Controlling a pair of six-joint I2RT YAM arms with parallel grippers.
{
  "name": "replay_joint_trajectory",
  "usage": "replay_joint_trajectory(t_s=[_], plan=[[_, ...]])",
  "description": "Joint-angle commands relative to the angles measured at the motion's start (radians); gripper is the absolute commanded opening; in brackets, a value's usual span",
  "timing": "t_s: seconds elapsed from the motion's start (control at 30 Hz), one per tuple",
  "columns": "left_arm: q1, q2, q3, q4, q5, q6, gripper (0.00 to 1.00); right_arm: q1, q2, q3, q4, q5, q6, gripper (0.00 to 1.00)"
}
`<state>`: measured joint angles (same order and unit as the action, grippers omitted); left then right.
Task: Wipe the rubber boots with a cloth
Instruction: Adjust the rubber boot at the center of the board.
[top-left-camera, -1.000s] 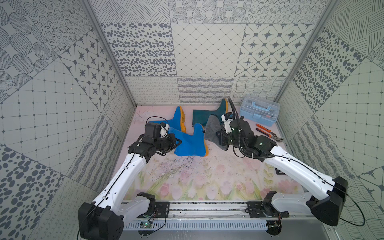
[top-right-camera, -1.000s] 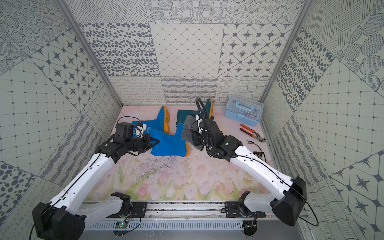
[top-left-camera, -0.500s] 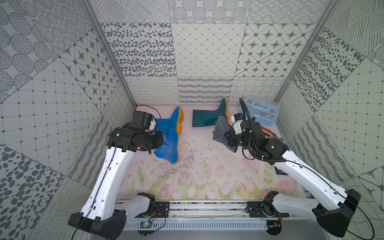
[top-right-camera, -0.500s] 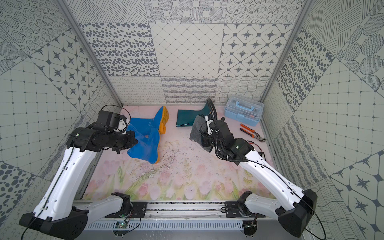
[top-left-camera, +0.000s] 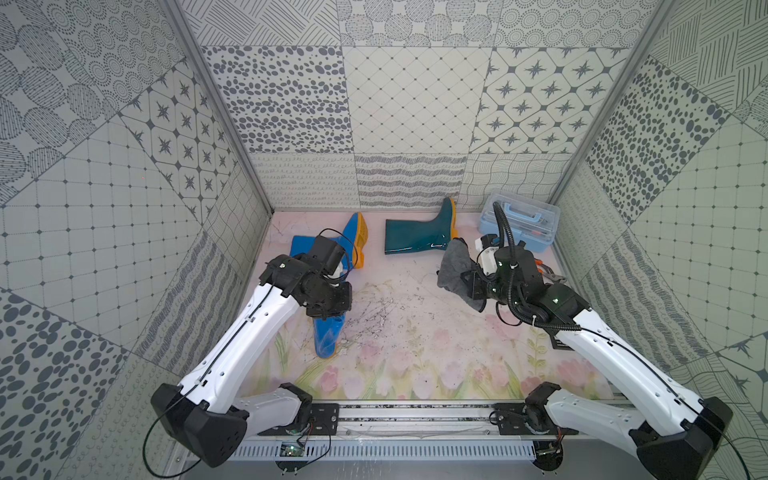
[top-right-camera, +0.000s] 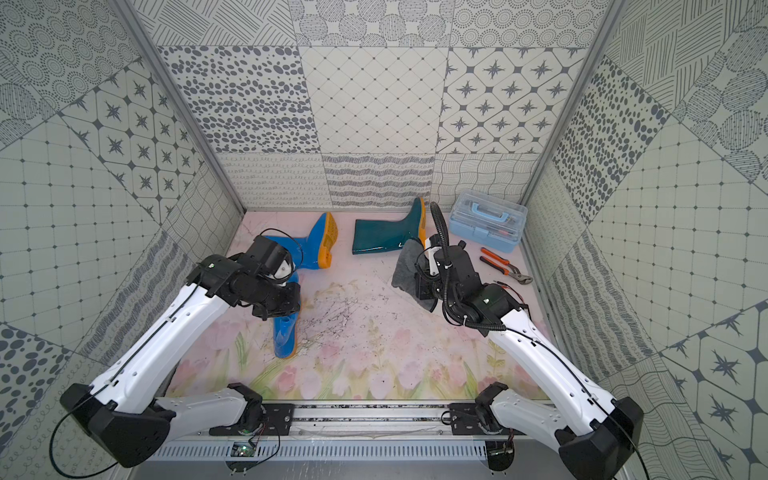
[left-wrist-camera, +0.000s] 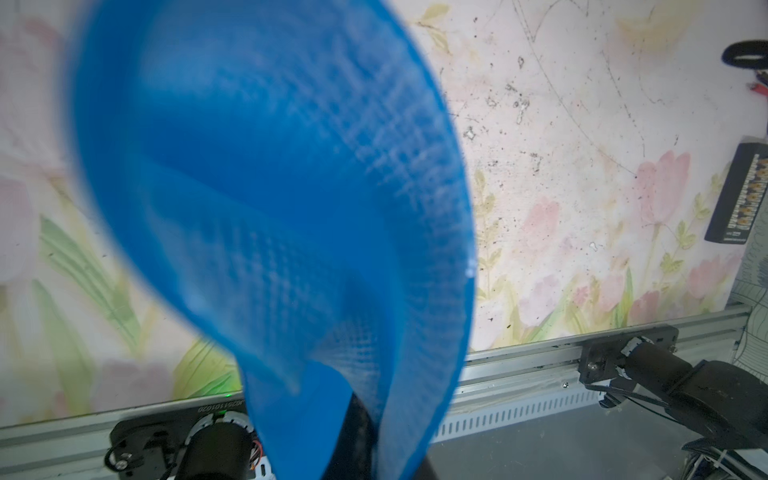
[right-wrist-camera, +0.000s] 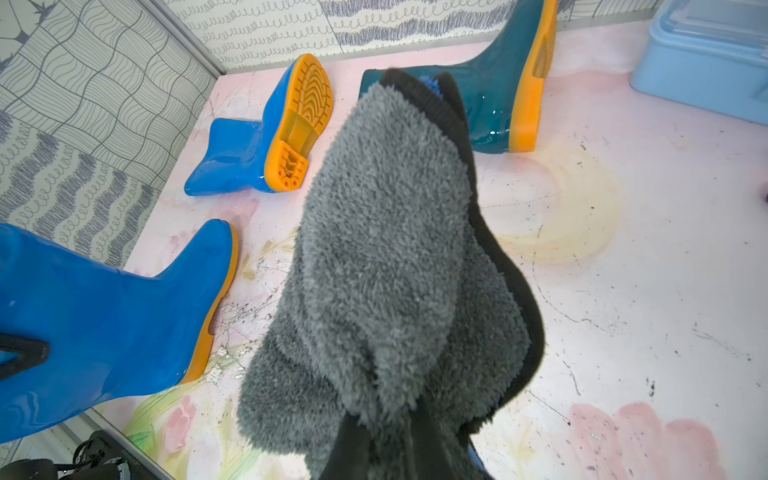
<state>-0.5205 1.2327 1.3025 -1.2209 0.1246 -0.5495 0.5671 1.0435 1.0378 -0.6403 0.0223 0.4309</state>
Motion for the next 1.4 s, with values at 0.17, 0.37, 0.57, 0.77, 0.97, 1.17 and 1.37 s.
replay_joint_trajectory(t_s=[0.17,0.37,0.57,0.77,0.97,1.17,1.37], plan=[[-0.222,0.201,-0.008,0.377,0.031,-0.213,0.00,-0.139,-0.096,-0.060,-0.032,-0.074,-0.014,0.00],[-0.276,0.409,0.056,0.525,0.080,-0.235,0.00,-0.197,-0.133,-0.091,-0.061,-0.085,-0.029,0.00],[-0.305,0.601,0.143,0.634,0.115,-0.263,0.00,-0.213,-0.162,-0.118,-0.092,-0.067,-0.040,0.00],[-0.341,0.768,0.270,0.649,0.130,-0.265,0.00,-0.229,-0.175,-0.129,-0.118,-0.033,-0.059,0.00],[-0.382,0.864,0.349,0.640,0.132,-0.264,0.00,-0.237,-0.192,-0.134,-0.143,0.035,-0.076,0.00],[-0.404,0.879,0.346,0.625,0.122,-0.254,0.00,-0.238,-0.184,-0.159,-0.128,0.009,-0.068,0.00],[-0.414,0.862,0.318,0.609,0.111,-0.239,0.00,-0.236,-0.158,-0.184,-0.083,-0.042,-0.037,0.00]])
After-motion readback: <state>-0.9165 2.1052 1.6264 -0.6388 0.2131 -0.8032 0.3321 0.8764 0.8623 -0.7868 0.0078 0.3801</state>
